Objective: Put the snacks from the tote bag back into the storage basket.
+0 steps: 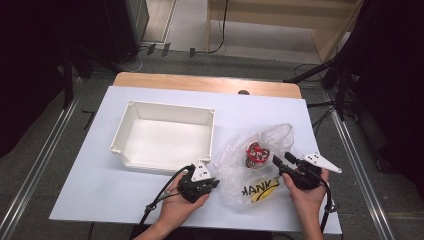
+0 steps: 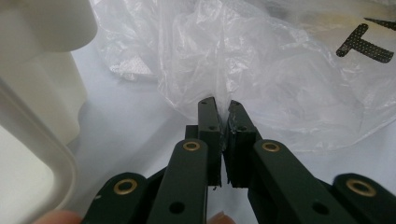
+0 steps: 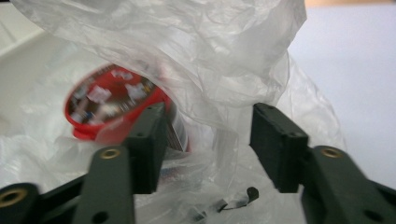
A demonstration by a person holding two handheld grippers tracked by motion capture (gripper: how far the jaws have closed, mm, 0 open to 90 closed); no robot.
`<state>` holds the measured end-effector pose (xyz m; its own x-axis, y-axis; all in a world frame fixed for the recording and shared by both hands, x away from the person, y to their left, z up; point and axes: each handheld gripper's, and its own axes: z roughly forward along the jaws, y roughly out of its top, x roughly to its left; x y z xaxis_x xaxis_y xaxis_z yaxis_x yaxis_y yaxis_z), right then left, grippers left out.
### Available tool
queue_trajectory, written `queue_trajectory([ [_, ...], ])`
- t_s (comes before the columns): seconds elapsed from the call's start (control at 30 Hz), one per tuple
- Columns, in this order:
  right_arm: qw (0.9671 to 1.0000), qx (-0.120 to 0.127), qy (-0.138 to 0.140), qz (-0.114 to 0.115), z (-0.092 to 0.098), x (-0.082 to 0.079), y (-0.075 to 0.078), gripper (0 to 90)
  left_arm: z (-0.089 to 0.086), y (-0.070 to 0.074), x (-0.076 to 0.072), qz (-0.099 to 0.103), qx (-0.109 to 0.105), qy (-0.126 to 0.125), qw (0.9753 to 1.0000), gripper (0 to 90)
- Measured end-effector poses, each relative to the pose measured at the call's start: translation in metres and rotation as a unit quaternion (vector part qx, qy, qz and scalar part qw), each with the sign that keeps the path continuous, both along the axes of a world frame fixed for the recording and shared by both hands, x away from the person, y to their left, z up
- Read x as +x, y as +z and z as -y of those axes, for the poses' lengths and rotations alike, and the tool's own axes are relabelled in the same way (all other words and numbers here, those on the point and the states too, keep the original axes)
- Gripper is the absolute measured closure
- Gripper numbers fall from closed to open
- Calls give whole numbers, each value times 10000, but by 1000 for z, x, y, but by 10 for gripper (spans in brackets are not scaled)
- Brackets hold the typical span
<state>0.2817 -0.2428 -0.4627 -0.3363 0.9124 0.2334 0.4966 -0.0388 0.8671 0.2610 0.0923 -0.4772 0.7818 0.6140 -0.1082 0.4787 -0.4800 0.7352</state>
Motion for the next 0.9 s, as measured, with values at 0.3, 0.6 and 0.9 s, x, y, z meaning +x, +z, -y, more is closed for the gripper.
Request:
queue_trajectory([
  [0.3, 9988, -61, -234, 419, 1, -12, 31, 346, -2, 0, 0, -31, -115, -74, 9999, 866],
  [0.6, 9961, -187, -200, 838, -5, -12, 76, 286, -2, 0, 1, -42, -150, -46, 9999, 877],
  [0.9, 9939, -185, -253, 1059, -13, 14, 104, 264, -2, 0, 0, -21, -169, -21, 9999, 877],
])
